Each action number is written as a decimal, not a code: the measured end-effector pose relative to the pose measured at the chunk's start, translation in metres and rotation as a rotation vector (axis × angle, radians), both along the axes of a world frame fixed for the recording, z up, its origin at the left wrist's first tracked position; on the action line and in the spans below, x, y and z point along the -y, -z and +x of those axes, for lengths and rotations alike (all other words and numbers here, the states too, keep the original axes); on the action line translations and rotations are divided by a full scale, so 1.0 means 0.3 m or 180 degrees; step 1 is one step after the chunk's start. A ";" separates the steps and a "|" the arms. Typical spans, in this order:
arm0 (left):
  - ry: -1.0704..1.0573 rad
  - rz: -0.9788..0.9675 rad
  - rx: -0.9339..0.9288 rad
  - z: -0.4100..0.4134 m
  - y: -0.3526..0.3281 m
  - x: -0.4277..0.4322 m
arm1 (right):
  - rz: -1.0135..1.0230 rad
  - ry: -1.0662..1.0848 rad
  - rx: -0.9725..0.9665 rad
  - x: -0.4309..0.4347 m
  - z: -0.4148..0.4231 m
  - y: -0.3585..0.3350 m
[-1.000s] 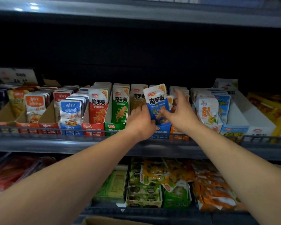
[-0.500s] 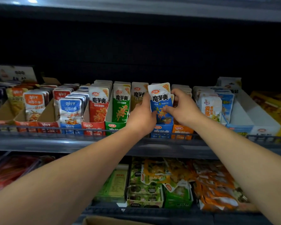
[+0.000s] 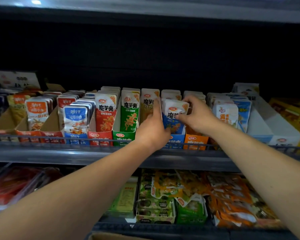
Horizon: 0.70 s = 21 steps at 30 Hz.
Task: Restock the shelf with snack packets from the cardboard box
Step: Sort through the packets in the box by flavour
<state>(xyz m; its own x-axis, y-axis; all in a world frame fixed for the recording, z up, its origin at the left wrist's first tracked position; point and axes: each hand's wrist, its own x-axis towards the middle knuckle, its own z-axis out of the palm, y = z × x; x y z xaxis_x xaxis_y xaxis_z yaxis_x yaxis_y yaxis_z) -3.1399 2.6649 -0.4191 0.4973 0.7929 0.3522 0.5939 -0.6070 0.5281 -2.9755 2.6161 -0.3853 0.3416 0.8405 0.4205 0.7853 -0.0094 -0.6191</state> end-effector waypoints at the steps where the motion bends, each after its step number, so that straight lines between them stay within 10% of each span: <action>1: -0.0077 -0.0066 0.0018 -0.001 0.007 -0.004 | 0.0004 0.0054 0.0116 -0.004 0.003 0.000; 21: -0.0097 -0.0314 0.0042 -0.007 0.019 -0.014 | -0.0289 0.0617 0.1831 -0.169 0.038 -0.026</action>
<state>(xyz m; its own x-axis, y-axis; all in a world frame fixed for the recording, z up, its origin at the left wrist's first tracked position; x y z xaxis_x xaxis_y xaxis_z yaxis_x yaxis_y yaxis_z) -3.1420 2.6690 -0.4247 0.4681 0.8388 0.2780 0.6038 -0.5333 0.5924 -2.9642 2.6667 -0.3775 0.2313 0.8269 0.5126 0.9721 -0.2183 -0.0864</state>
